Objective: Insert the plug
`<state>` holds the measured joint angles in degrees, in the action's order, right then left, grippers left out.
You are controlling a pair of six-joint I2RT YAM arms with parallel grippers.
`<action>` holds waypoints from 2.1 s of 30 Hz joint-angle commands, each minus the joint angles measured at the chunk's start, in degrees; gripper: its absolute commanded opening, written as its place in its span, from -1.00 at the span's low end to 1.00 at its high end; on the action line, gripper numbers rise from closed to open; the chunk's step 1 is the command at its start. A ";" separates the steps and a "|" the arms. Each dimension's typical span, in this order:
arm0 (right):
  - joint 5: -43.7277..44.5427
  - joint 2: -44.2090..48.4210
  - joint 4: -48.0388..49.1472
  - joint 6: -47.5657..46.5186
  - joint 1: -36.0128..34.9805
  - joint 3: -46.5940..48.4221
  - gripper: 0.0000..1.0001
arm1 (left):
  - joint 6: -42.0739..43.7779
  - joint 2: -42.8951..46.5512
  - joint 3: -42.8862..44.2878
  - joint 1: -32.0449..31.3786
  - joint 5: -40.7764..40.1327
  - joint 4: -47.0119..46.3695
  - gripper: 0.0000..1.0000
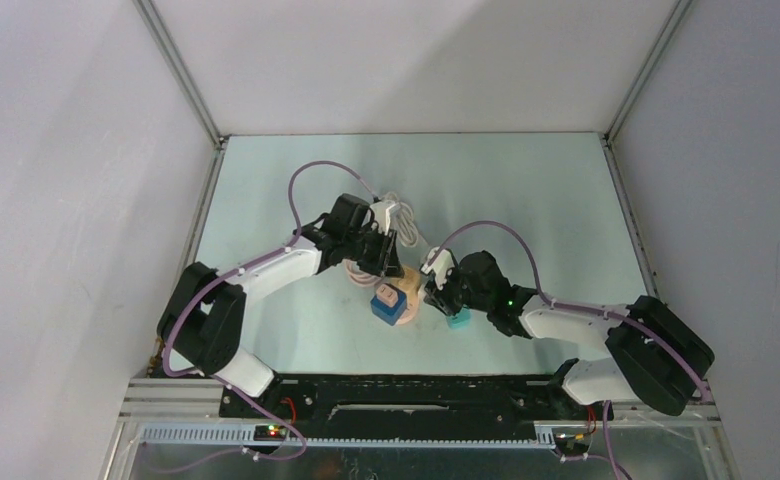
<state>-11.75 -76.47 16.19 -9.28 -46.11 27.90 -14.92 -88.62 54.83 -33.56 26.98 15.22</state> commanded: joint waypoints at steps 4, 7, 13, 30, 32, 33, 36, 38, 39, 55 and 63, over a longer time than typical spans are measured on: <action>-2.14 -3.11 13.23 4.75 -0.37 5.22 -1.00 | 0.99 -2.29 -1.86 -2.20 0.97 -0.63 -0.46; -1.86 -4.07 13.42 5.45 -0.47 6.63 -1.00 | 0.41 -2.14 -2.47 -2.60 1.24 -1.35 -0.47; -0.68 -4.28 10.61 6.48 -0.23 9.73 -1.00 | -0.37 -1.03 -3.65 -2.71 -1.19 -0.79 -0.51; -1.54 -6.58 12.86 11.58 -0.34 10.24 -1.00 | -3.55 -0.34 -11.46 -4.54 -4.84 -6.11 -0.47; -0.81 -7.28 14.06 10.53 -1.05 10.18 -1.00 | -3.58 -0.65 -11.55 -4.67 -5.05 -5.94 -0.48; -0.42 -7.63 14.40 9.87 -1.47 10.08 -1.00 | -3.40 -0.76 -11.63 -4.71 -5.06 -5.91 -0.49; 0.76 -8.20 15.88 9.43 -2.37 9.75 -1.00 | -3.26 -0.79 -12.12 -4.83 -5.35 -6.01 -0.49; 0.81 -8.38 17.25 9.44 -2.45 9.35 -1.00 | -3.32 -0.80 -12.51 -4.90 -5.49 -6.16 -0.50; 0.91 -8.62 18.05 9.39 -2.42 9.22 -1.00 | -3.42 -0.81 -12.78 -4.93 -5.45 -6.25 -0.51; 0.82 -13.28 22.71 10.23 -2.29 13.11 -1.00 | -4.42 -0.93 -15.21 -6.20 -3.70 -7.43 -0.58; -1.51 -15.10 21.35 9.56 -2.17 14.70 -1.00 | -4.25 -0.60 -14.77 -6.38 -4.14 -7.13 -0.58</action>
<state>-6.83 -89.32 23.70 0.64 -46.48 35.92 -18.41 -84.66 44.34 -34.17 11.44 -4.58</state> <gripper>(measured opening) 0.323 0.251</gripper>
